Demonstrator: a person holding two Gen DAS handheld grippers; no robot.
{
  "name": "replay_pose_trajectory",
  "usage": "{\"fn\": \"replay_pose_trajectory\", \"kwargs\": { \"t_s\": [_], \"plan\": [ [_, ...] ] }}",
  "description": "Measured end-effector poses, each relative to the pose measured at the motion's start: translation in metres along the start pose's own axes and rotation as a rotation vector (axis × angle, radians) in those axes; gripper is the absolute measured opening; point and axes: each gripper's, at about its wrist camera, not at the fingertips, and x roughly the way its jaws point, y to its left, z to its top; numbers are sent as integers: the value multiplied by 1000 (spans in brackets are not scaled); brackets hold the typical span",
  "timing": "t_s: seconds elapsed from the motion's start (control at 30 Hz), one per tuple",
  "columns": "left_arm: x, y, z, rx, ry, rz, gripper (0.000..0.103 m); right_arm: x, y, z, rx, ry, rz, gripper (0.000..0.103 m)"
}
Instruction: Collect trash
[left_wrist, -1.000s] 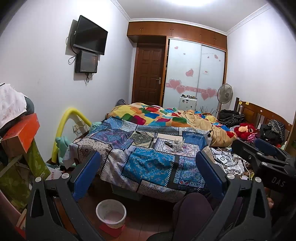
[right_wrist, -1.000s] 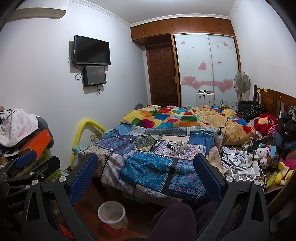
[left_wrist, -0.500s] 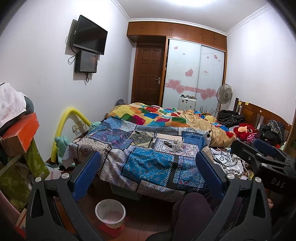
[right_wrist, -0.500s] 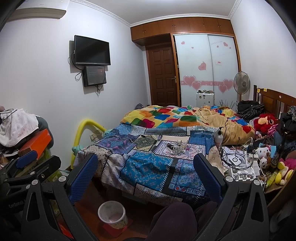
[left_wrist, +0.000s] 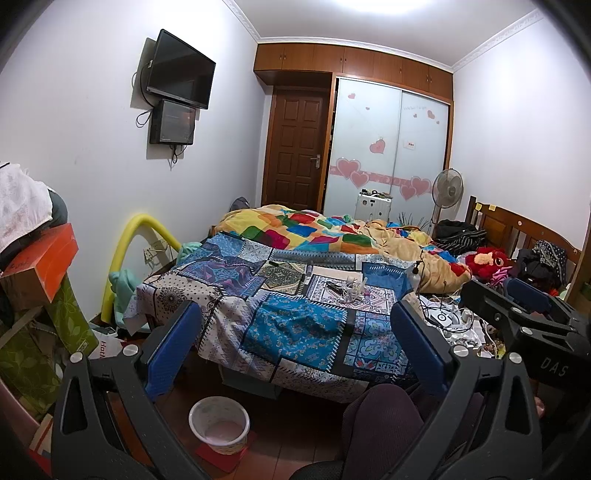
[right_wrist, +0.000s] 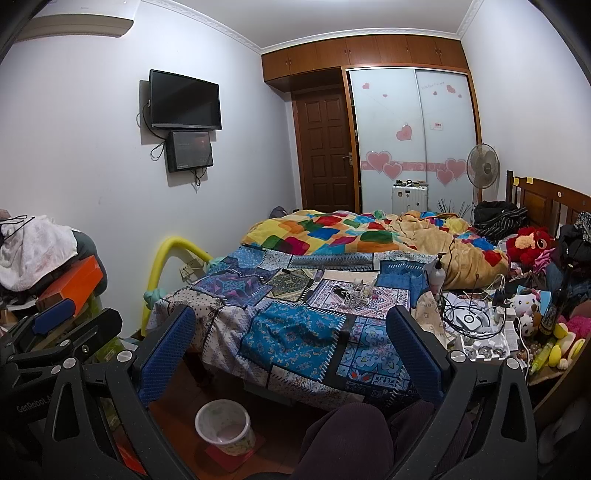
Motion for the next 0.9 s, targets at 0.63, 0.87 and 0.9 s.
{"fn": "replay_pose_trajectory", "kwargs": {
  "t_s": [0.63, 0.87, 0.9],
  "plan": [
    [0, -4, -3, -10, -3, -2, 103, 2, -1, 0, 0, 7, 0, 102],
    [0, -7, -2, -19, -4, 3, 103, 12, -1, 1, 2, 30, -5, 102],
    [2, -10, -1, -22, -3, 3, 103, 14, -2, 2, 1, 31, -6, 102]
  ]
}}
